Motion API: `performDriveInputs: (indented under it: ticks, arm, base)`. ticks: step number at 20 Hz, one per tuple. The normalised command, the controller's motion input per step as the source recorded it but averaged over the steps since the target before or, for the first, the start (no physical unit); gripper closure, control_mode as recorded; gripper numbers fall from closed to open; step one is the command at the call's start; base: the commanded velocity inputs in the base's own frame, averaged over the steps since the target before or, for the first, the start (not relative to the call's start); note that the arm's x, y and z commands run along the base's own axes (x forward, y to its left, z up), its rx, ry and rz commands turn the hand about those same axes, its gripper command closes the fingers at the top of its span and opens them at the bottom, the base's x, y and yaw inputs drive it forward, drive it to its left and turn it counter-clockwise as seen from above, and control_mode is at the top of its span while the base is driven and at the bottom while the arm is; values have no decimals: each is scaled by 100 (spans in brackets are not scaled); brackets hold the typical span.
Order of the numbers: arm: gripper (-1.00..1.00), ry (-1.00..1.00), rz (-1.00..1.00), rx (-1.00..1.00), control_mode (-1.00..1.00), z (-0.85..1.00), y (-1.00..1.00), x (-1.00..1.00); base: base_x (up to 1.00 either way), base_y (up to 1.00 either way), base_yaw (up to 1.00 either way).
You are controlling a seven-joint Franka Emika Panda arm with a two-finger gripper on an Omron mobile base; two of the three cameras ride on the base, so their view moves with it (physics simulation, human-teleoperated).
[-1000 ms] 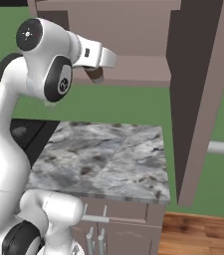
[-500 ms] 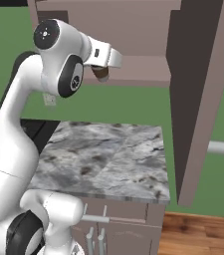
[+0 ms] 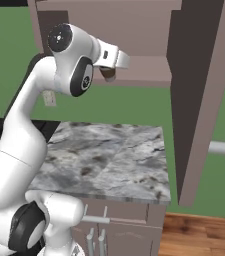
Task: Sort all alcoholic drinks to one cabinet, and non-alcoholic drinks to the other.
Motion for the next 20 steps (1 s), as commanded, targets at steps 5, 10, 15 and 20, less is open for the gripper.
performDriveInputs:
  ticks: [5,10,15,20]
  arm:
    - [100,-2,-1,0,-100,-8,-12,32]
    - [100,0,-1,0,-100,-4,-10,31]
    - [100,0,-1,1,-100,-3,-8,28]
    - [100,0,0,2,-100,-6,-4,26]
  base:
    - [0,0,0]
    - [0,0,0]
    - [0,0,0]
    - [0,0,0]
